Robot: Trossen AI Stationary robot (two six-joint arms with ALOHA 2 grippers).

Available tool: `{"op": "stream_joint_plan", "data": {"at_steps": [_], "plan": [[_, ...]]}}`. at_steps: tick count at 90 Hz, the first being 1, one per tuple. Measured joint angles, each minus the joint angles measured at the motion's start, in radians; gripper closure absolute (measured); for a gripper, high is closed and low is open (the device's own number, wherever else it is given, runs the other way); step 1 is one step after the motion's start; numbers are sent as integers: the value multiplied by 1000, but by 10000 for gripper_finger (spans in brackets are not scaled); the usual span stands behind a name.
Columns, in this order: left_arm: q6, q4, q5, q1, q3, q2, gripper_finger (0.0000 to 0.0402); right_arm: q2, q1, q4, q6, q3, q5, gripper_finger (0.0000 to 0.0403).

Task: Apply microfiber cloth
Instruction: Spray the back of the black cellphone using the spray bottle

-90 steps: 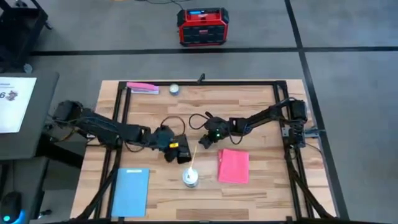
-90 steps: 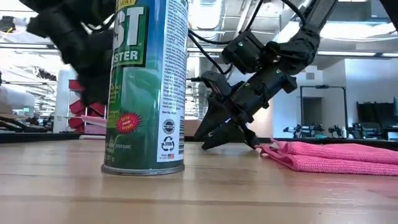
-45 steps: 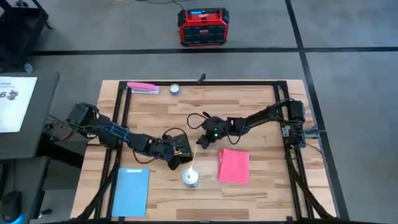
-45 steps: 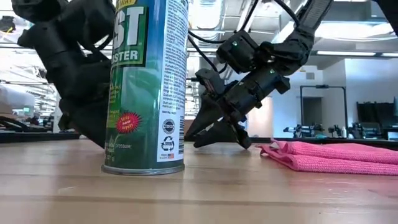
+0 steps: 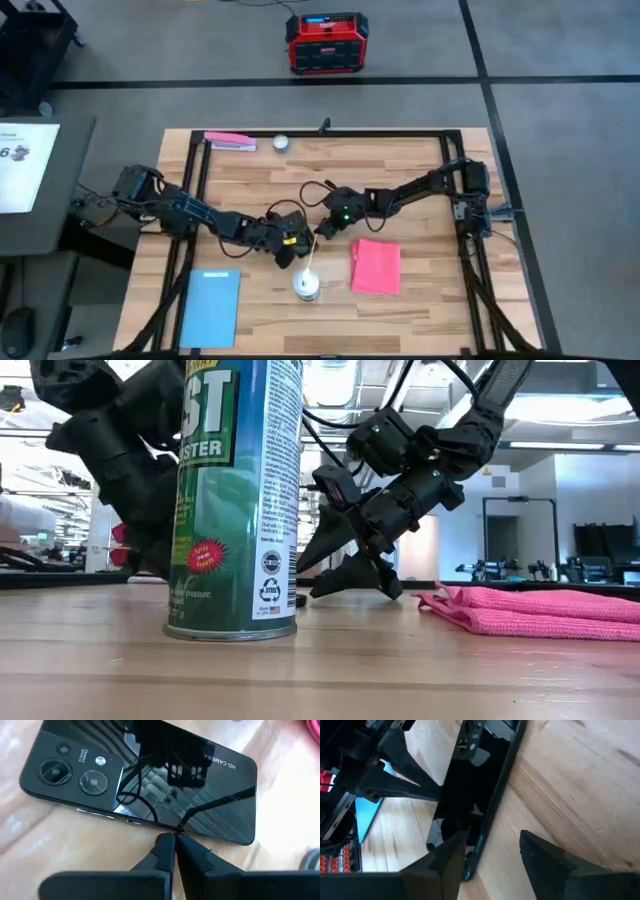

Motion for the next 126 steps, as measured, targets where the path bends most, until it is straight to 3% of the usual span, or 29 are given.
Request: {"op": "stream_joint_plan", "data": {"at_steps": [65,84,107,126], "plan": [[-41,-106,24,29,2,-4,401,2,-45,4,-86,0,46,211],[9,-52,27,73,0,-4,401,43,-45,76,-93,6,59,211],[35,-31,5,95,1,-2,401,166,-42,151,-81,119,-62,215],[27,-39,11,96,-4,-3,402,107,-55,27,-144,116,-87,215]]}}
